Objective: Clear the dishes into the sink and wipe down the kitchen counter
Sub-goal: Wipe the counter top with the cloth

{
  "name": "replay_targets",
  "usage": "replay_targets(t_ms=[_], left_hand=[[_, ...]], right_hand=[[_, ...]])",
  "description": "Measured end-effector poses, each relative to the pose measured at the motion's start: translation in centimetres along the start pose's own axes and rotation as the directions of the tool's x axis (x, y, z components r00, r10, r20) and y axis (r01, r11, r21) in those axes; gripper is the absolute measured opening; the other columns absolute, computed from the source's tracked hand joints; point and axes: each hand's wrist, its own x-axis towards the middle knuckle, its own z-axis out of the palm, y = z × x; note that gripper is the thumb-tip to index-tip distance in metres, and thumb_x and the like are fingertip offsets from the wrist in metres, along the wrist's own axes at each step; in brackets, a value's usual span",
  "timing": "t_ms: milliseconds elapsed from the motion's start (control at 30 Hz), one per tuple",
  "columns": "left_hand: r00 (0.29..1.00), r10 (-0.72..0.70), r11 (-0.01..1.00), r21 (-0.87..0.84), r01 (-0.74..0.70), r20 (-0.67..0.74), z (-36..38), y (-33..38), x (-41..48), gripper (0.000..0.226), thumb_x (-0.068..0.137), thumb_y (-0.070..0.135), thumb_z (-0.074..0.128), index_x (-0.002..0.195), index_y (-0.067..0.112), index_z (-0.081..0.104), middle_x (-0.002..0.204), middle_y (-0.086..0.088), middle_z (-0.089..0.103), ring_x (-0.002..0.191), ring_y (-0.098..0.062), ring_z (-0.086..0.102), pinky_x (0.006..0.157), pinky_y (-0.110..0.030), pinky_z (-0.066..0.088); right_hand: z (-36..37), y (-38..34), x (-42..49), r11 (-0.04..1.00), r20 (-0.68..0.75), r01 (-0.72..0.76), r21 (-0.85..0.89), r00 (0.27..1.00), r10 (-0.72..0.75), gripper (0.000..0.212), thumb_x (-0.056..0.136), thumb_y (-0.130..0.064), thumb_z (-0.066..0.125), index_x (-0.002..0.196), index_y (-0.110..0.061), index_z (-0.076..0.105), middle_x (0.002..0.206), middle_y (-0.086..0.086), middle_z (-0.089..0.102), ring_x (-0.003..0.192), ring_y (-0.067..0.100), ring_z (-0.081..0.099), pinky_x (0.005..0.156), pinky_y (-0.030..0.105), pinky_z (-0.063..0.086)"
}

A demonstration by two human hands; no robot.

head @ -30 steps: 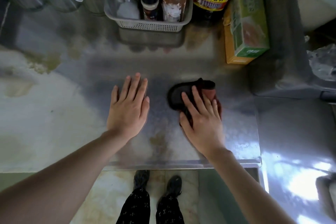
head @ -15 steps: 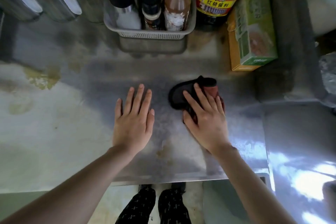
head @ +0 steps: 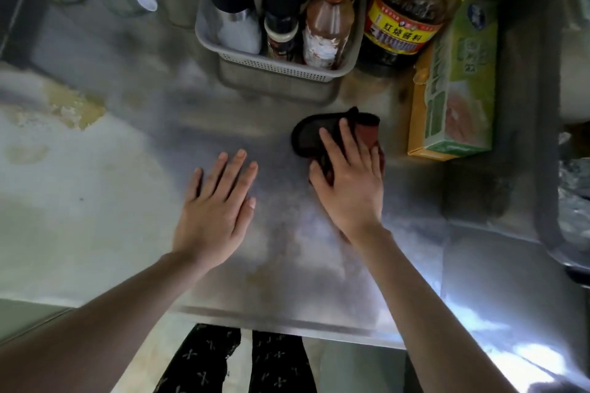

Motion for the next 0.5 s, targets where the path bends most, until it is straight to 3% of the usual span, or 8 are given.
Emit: replay_targets(t_ms=[100,167,233,300,367,500], left_hand=[[1.000,-0.003,1.000,0.008,0.003,0.010,0.0,0.0,0.0,0.051,0.095,0.036,0.023,0.142,0.017,0.032,0.151,-0.005,0.030,0.139,-0.025,0.024,0.109,-0.046,0.019],[1.000,-0.004,1.000,-0.001,0.004,0.004,0.0,0.0,0.1,0.050,0.095,0.035,0.025,0.142,0.017,0.033,0.151,-0.005,0.030,0.139,-0.025,0.024,0.109,-0.045,0.019],[1.000,-0.002,1.000,-0.009,0.002,-0.003,0.0,0.0,0.0,0.050,0.095,0.035,0.026,0.141,0.017,0.033,0.150,-0.005,0.030,0.139,-0.025,0.025,0.109,-0.045,0.018],[1.000,0.000,1.000,-0.009,0.000,-0.003,0.0,0.0,0.0,0.050,0.096,0.035,0.026,0.142,0.017,0.033,0.151,-0.005,0.030,0.139,-0.025,0.025,0.109,-0.045,0.018],[1.000,-0.001,1.000,-0.012,0.001,-0.002,0.0,0.0,0.0,0.050,0.096,0.035,0.025,0.142,0.017,0.032,0.151,-0.004,0.030,0.139,-0.024,0.025,0.109,-0.045,0.019],[1.000,0.007,1.000,-0.016,-0.007,-0.008,0.1,-0.1,0.0,0.050,0.096,0.035,0.025,0.142,0.018,0.030,0.151,-0.004,0.030,0.139,-0.023,0.023,0.109,-0.045,0.019]], right_hand=[[0.0,0.0,2.1,0.983,-0.043,-0.183,0.026,0.982,0.184,0.056,0.089,-0.046,0.031,0.139,-0.024,0.043,0.153,0.006,0.029,0.137,0.030,0.031,0.114,0.044,0.015],[0.2,-1.1,2.0,0.979,-0.031,-0.203,0.034,0.979,0.204,0.056,0.090,-0.045,0.031,0.141,-0.024,0.040,0.154,0.006,0.026,0.141,0.029,0.025,0.115,0.043,0.012],[0.2,-1.6,1.1,0.999,0.009,-0.016,0.039,1.000,0.015,0.052,0.091,-0.042,0.036,0.140,-0.024,0.042,0.153,0.007,0.029,0.140,0.029,0.026,0.114,0.044,0.013],[-0.1,-0.7,0.7,0.966,0.080,0.258,0.028,0.962,-0.260,0.050,0.090,-0.042,0.040,0.137,-0.025,0.046,0.150,0.005,0.034,0.136,0.028,0.035,0.112,0.045,0.020],[-0.5,1.0,2.0,0.933,0.104,0.359,0.006,0.928,-0.358,0.050,0.089,-0.043,0.041,0.136,-0.027,0.048,0.149,0.002,0.037,0.133,0.026,0.040,0.110,0.045,0.024],[-0.7,1.5,5.2,0.997,0.052,0.072,-0.001,0.996,-0.072,0.051,0.092,-0.041,0.040,0.140,-0.027,0.041,0.154,0.002,0.027,0.141,0.026,0.025,0.114,0.043,0.013]])
